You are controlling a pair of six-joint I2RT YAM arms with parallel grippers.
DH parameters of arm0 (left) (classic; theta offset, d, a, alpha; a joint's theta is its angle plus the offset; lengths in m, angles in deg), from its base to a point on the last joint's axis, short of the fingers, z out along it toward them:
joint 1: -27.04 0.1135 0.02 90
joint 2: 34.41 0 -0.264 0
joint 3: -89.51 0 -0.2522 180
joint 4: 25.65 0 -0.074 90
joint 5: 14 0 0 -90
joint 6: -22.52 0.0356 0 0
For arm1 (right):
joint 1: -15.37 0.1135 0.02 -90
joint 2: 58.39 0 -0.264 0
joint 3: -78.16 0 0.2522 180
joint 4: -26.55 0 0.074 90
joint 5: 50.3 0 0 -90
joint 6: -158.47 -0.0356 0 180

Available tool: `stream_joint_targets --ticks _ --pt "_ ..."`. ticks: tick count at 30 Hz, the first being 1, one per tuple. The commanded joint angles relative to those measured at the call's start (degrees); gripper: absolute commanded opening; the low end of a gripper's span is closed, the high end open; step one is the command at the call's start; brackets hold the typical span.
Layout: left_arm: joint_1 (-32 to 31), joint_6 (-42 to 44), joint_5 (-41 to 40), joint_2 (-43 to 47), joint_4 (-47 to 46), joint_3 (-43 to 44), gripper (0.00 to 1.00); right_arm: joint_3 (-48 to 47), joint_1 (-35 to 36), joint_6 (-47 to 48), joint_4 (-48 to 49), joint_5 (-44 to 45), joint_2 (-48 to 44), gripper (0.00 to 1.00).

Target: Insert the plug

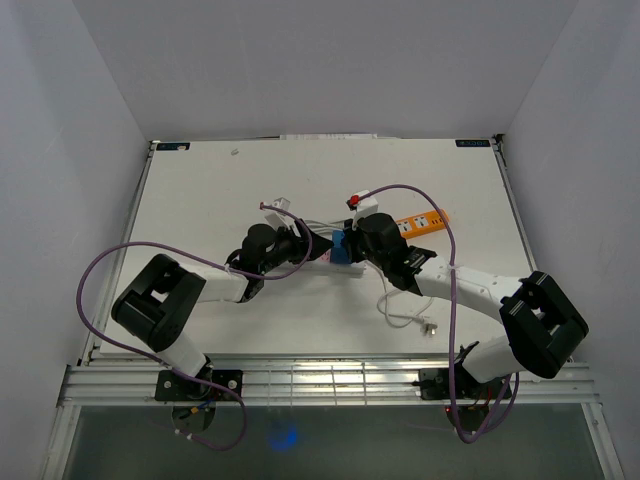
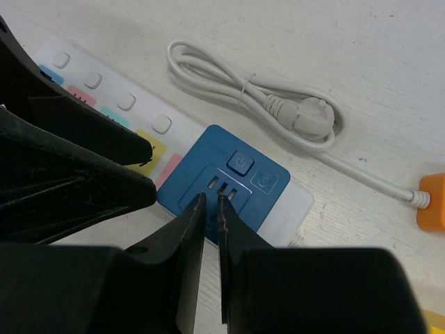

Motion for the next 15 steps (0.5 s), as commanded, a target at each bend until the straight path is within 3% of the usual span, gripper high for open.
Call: stream_joint_targets --ticks 1,4,11,15 --pt "-0.6 0.8 1.3 1.5 -1.3 2.0 0.68 0.8 0.3 -0.5 2.4 -0.4 -0.4 0.17" --pt "-0.8 0.8 2.5 0.2 -1.1 3.3 0.67 1.1 0.2 -0.4 2.6 -0.2 -1.1 0.17" --pt "-1.0 0.9 2.8 0.2 -0.8 3.1 0.52 1.7 0.2 -0.6 2.6 -0.6 -1.0 0.16" --pt "-1.0 0.6 3.1 -0.7 -0.7 3.4 0.5 2.1 0.3 -0.6 2.7 -0.8 -1.3 0.16"
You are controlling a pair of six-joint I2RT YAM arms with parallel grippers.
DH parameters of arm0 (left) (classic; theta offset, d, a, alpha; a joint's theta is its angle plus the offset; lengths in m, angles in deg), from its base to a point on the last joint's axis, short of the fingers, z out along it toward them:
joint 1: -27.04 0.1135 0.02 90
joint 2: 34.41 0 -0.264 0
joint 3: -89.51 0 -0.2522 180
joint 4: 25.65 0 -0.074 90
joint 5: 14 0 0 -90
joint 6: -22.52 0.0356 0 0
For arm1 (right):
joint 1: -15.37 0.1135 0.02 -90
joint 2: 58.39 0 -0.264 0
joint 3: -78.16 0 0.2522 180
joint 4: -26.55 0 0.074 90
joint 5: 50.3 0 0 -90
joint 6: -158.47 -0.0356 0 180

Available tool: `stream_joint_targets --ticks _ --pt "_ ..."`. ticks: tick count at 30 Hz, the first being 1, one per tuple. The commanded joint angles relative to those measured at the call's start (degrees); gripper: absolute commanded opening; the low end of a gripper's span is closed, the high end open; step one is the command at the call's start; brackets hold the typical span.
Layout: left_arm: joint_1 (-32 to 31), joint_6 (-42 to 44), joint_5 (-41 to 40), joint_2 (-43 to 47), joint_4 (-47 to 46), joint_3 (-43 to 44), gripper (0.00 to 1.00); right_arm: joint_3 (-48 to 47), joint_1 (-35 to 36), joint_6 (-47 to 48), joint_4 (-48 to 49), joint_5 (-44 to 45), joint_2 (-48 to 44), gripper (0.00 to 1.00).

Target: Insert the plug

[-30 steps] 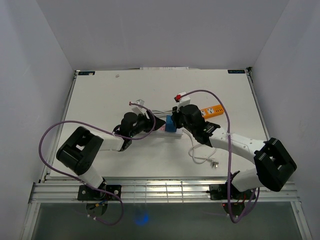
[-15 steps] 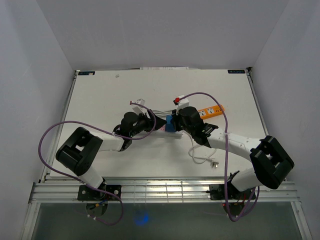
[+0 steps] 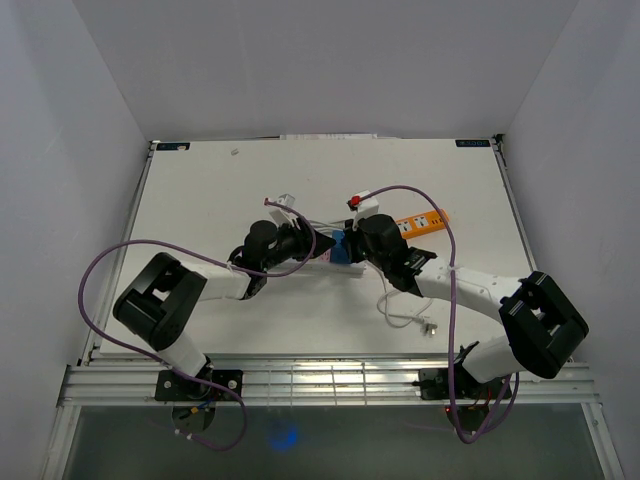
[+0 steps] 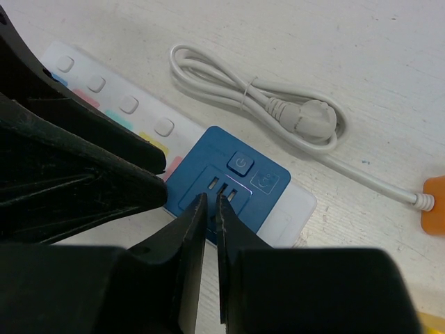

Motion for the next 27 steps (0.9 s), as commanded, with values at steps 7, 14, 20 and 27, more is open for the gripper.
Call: stream_joint_targets --ticks 7,14,20,27 --pt "-0.4 0.1 1.9 -1.4 -0.6 1.4 0.49 2.8 0.2 -0.6 1.4 -1.6 -2.2 0.15" --pt "-0.5 -0.4 1.7 -1.5 -0.6 1.0 0.47 3.7 0.6 -1.0 2.1 -2.2 -3.0 0.14" --pt "-0.5 -0.4 1.0 -1.4 -0.5 0.4 0.45 2.9 0.6 -0.8 1.8 -2.1 -2.2 0.14" --pt "-0.6 -0.3 0.8 -1.5 2.1 1.1 0.29 1.3 0.7 -0.6 1.7 -2.2 -1.0 0.15"
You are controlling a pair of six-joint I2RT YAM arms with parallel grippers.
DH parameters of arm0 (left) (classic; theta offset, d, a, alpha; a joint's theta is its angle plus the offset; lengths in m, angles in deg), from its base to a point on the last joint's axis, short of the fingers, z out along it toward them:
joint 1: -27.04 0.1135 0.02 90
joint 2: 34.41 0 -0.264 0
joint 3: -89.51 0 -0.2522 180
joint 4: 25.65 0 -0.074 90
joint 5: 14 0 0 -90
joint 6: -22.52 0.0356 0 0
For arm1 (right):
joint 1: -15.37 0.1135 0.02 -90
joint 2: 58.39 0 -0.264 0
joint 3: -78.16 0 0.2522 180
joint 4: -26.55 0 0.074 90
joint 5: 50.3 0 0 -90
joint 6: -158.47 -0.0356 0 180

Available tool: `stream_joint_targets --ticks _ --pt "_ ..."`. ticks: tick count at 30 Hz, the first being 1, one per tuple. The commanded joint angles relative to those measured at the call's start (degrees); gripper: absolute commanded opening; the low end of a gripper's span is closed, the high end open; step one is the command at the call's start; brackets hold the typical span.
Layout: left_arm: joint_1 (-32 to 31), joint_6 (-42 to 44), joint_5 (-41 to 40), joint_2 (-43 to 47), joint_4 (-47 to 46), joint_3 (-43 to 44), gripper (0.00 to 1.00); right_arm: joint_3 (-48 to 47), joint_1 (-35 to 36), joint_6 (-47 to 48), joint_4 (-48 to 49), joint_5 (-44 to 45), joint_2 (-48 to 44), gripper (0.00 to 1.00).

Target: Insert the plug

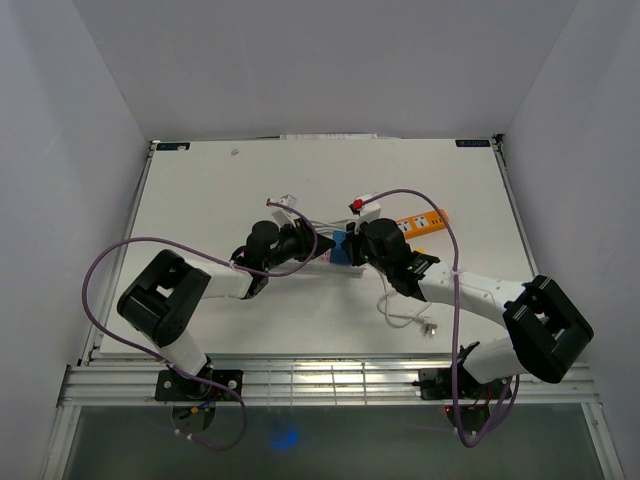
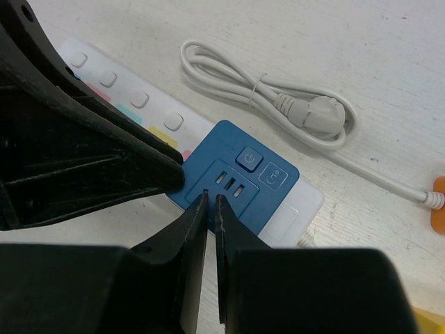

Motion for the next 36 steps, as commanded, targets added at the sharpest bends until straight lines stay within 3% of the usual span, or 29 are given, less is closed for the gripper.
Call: stream_joint_targets --ticks 1,12,36 --pt "-0.3 0.9 -0.4 0.5 3.1 0.7 0.27 -1.4 0.4 -0.2 -0.5 -0.9 1.0 0.14" --pt "-0.3 1.0 -0.1 1.1 3.4 0.0 0.21 -1.2 0.4 -0.2 -0.5 -1.1 0.6 0.14" --pt "-0.3 0.4 -1.8 0.0 2.7 -3.0 0.19 5.3 2.0 -4.2 2.3 1.2 1.1 0.11"
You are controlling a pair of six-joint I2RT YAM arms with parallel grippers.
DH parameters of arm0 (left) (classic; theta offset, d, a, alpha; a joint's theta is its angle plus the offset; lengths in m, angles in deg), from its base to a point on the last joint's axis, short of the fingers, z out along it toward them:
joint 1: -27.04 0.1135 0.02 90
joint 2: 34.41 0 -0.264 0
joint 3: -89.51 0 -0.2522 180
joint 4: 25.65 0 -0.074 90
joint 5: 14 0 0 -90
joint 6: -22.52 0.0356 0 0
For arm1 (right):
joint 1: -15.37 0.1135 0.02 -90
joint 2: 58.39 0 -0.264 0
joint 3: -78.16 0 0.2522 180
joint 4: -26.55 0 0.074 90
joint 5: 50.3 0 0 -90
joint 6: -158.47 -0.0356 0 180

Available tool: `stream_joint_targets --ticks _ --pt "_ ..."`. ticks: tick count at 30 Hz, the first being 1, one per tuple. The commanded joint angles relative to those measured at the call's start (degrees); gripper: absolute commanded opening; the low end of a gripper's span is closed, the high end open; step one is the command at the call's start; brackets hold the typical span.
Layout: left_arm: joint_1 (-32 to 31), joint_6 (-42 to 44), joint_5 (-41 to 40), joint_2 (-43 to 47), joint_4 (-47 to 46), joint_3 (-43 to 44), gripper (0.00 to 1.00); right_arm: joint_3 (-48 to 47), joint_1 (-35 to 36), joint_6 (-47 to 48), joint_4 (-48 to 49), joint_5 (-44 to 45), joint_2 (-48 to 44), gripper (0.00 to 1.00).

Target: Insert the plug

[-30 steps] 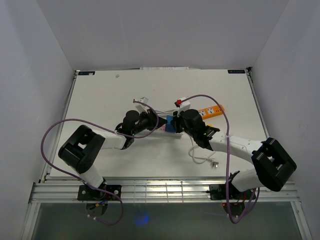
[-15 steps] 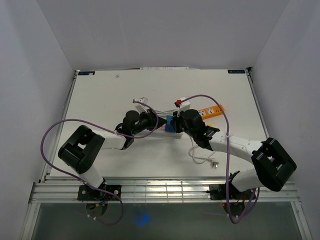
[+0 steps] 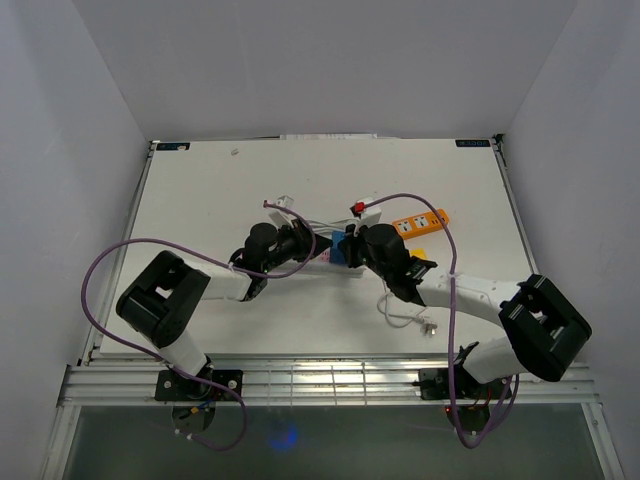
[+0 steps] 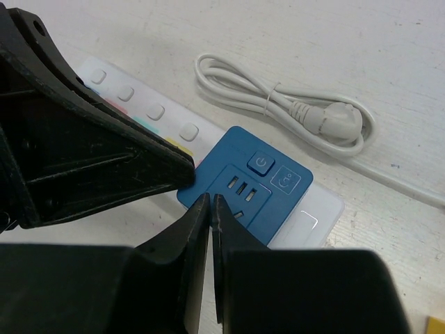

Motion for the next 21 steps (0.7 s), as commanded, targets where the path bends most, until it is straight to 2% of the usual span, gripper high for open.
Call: stream_joint_targets --ticks 1,9,21 --pt "-0.2 0.9 0.0 -0.3 4.3 -2.0 0.19 3.9 0.7 -2.0 -3.1 0.3 -0.2 0.11" --pt "-0.3 0.7 0.4 0.2 4.0 -2.7 0.18 6.3 0.8 -3.2 -2.1 0.3 -0.7 0.11" --pt "-0.3 0.8 1.3 -1.4 4.0 -1.7 0.17 4.0 0.6 -3.7 -3.3 0.7 3.6 0.11"
